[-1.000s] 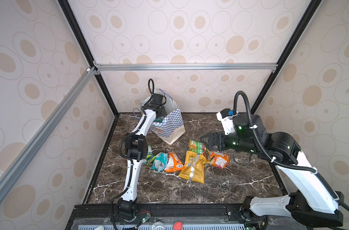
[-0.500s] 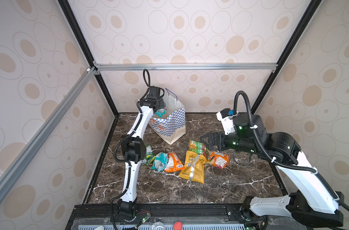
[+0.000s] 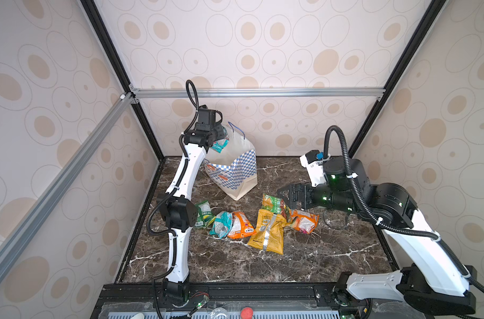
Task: Take the snacks out of the paper bag
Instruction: Pick up the snack from the paper bag, then place the snack at the middle-left of the table.
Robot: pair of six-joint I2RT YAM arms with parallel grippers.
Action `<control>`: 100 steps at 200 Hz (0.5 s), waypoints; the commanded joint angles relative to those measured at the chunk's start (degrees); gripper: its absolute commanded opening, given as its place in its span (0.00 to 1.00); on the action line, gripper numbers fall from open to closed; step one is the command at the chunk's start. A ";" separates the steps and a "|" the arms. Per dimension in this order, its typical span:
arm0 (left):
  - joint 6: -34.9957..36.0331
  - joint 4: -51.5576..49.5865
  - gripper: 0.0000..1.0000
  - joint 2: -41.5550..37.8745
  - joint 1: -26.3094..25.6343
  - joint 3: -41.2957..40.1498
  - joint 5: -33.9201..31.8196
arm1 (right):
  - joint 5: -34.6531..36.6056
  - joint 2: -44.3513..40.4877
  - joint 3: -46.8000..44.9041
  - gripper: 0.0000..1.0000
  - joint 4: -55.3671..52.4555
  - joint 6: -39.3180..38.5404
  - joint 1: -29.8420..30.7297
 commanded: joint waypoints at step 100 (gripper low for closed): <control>-4.05 4.81 0.00 -39.09 -0.52 -23.33 -1.31 | 6.77 -3.75 -1.64 1.00 4.03 -0.23 0.39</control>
